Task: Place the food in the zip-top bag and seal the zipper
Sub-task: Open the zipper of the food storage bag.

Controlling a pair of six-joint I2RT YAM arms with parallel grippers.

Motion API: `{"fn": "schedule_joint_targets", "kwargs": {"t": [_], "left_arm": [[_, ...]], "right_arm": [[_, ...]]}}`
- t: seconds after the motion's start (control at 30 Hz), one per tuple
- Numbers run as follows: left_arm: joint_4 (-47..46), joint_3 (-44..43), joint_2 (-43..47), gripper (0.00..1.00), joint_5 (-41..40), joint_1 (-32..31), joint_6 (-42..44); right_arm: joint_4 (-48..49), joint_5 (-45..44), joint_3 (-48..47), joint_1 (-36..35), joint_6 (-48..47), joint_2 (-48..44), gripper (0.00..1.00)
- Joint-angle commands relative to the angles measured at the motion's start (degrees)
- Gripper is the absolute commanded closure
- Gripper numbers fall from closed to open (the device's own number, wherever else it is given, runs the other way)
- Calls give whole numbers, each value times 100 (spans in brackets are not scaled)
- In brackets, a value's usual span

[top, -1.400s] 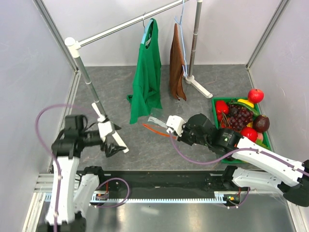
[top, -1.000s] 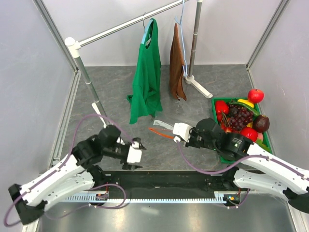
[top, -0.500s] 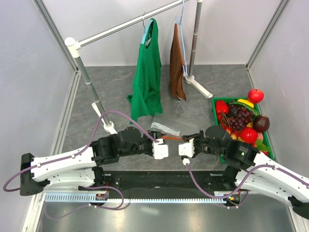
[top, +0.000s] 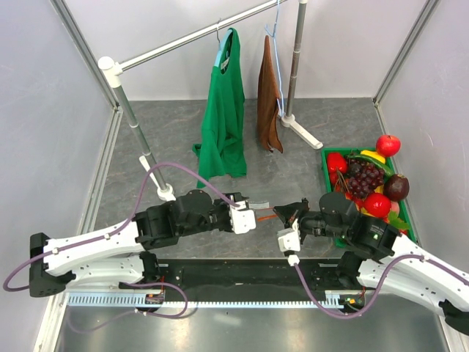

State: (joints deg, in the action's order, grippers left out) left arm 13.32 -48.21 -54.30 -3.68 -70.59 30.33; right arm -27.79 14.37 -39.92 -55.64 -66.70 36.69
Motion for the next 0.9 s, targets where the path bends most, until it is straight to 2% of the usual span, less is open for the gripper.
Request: {"fn": "schedule_joint_targets", "kwargs": {"t": [0.0,0.23,0.7,0.83,0.87], "left_arm": [[249,-628,105,43,175,-43,-299],[496,-822,-203,43,500,-43,-326],[505,-1007,-871,44,35,-52,-475],[487,-928,-1003,55,-150,-52,-449],[487,-901,-1038,62,-229,-43,-449]], "right_arm": [[-77,242,-323,0,-291,-188,100],[89,189,-367,-8,-142,-92,100],[195,426,-306,0,-379,-39,100],[274,488,-262,0,-397,-21,100],[283,496,-253,0,-397,-21,100]]}}
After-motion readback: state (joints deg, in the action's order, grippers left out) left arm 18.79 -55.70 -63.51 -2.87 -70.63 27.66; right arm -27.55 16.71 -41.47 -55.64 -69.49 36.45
